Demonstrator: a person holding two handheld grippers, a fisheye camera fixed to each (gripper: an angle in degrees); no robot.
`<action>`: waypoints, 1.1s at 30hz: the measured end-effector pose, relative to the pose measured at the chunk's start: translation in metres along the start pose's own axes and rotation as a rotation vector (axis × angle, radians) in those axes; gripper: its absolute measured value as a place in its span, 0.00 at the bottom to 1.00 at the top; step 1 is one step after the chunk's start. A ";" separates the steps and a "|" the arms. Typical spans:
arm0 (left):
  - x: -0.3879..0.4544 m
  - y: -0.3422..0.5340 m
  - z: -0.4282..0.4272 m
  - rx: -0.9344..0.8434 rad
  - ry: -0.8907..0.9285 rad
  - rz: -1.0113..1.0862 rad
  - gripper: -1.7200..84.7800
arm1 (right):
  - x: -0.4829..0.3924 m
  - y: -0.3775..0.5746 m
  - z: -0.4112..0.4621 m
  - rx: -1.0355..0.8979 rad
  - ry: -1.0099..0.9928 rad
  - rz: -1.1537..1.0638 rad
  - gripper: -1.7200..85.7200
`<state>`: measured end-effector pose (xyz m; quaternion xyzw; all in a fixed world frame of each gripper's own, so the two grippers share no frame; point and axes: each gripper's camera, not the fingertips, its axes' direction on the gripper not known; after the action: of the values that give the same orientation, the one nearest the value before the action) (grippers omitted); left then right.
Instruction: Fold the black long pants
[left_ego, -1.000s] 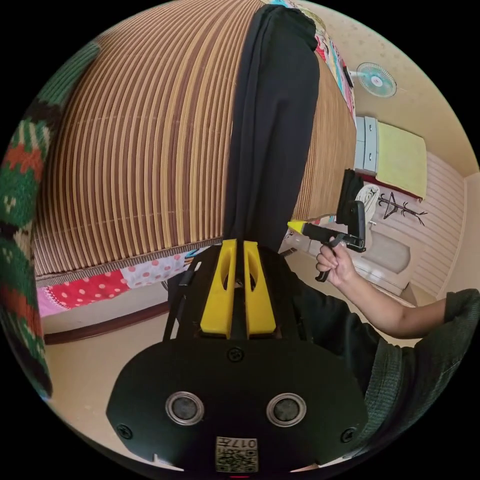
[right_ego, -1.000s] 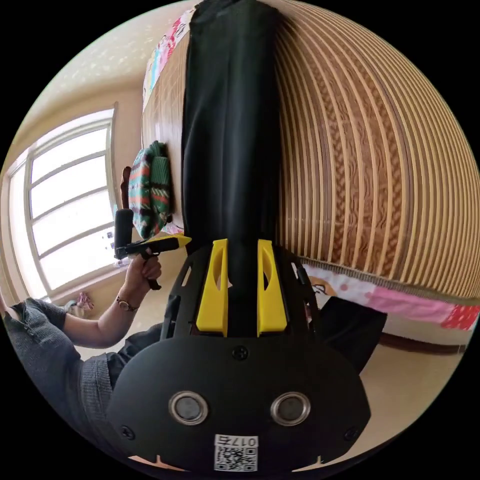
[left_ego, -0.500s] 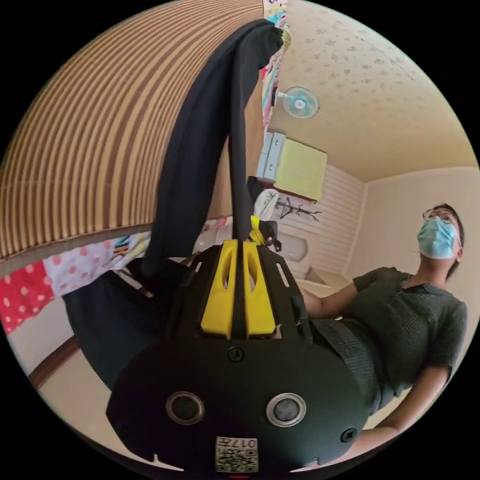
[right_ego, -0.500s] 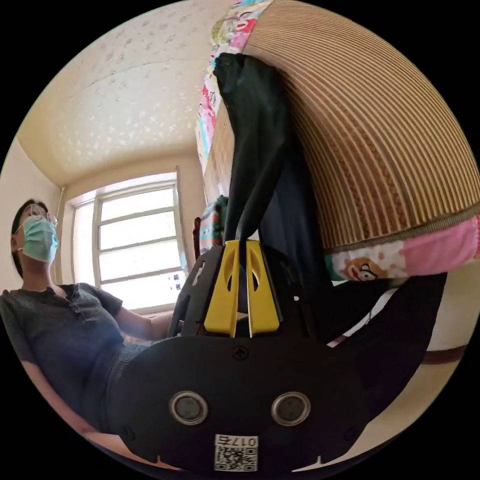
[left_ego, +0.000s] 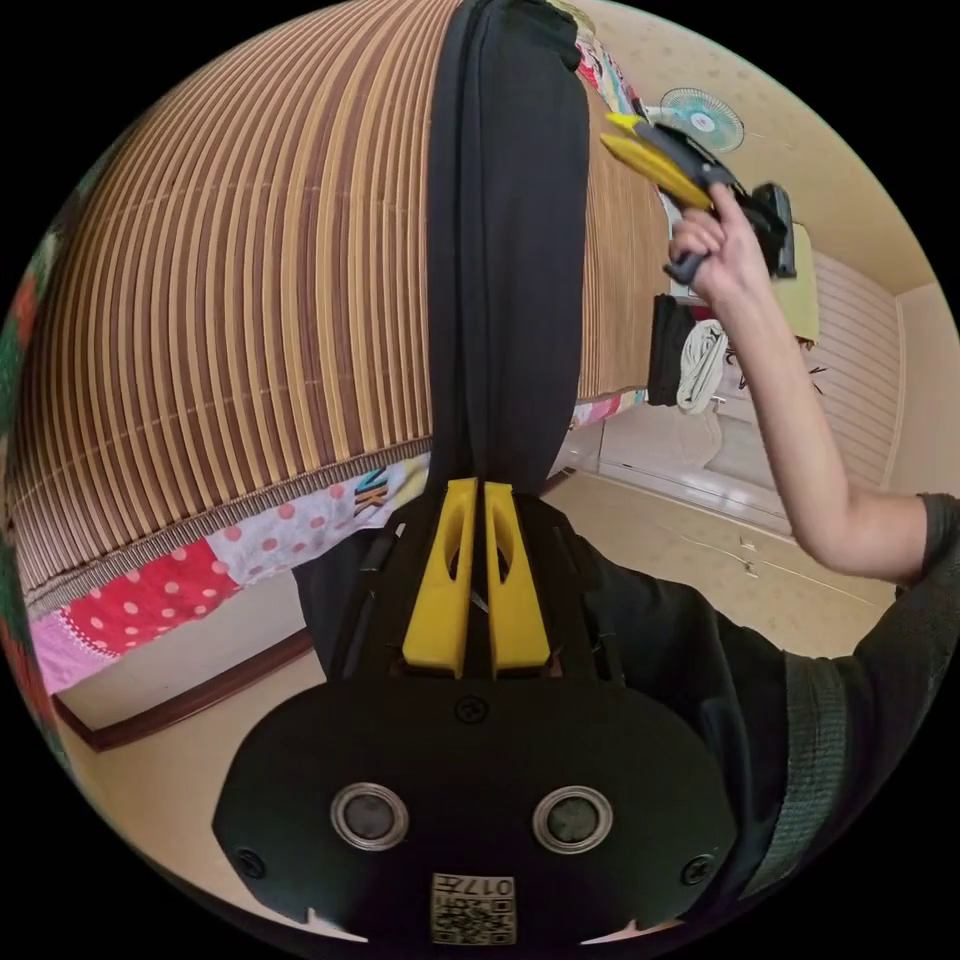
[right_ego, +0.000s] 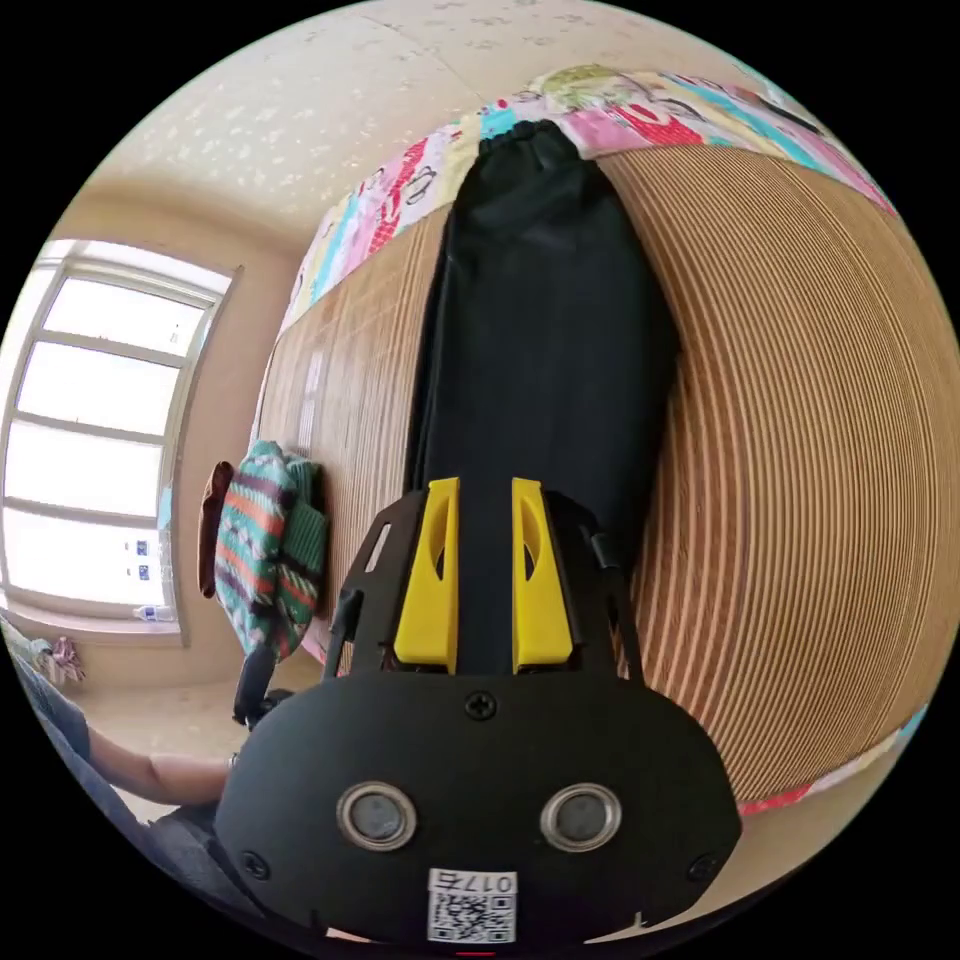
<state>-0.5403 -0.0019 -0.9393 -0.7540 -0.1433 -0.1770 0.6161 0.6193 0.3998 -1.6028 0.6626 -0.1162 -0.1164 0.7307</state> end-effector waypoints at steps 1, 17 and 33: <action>0.002 0.001 0.001 0.004 -0.006 0.001 0.01 | -0.011 -0.037 0.017 0.009 0.023 -0.039 0.12; 0.029 0.057 0.024 0.135 0.219 0.076 0.01 | -0.049 -0.118 0.050 0.262 0.078 -0.162 0.05; 0.043 0.049 0.011 0.192 0.126 -0.047 0.11 | 0.031 -0.024 -0.050 0.048 -0.221 -0.192 0.14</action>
<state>-0.4794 -0.0010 -0.9648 -0.6754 -0.1382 -0.2238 0.6890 0.6648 0.4347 -1.6314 0.6709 -0.1349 -0.2551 0.6831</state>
